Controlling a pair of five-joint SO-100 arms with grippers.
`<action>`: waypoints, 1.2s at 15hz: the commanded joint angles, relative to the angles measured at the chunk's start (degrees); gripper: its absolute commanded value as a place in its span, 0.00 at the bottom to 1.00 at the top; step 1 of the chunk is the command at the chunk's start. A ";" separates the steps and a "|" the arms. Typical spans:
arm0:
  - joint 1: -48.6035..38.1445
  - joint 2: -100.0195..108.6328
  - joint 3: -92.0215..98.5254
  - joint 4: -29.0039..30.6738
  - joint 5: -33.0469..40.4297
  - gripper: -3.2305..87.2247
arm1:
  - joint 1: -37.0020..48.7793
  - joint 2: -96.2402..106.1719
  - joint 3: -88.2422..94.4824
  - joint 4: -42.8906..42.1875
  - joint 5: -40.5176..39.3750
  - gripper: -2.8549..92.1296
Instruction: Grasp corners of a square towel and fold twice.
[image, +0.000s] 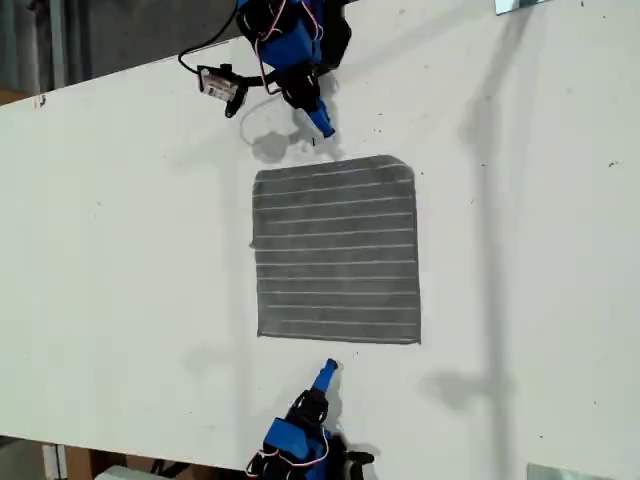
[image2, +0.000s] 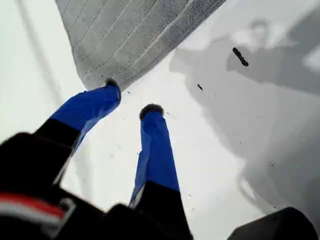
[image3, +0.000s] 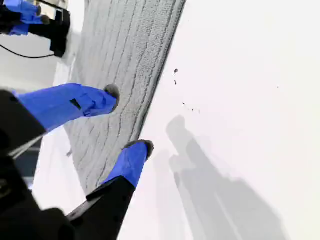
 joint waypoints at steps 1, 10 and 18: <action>-3.87 0.26 0.44 -0.26 -44.21 0.53 | 16.00 -0.79 0.18 -0.53 7.03 0.11; -6.94 0.35 0.26 -0.79 -36.39 0.14 | 14.68 -0.62 -3.34 2.29 4.57 0.13; -9.49 -1.58 1.23 -2.55 -40.69 0.23 | -10.20 -77.26 -36.47 -19.78 -1.49 0.38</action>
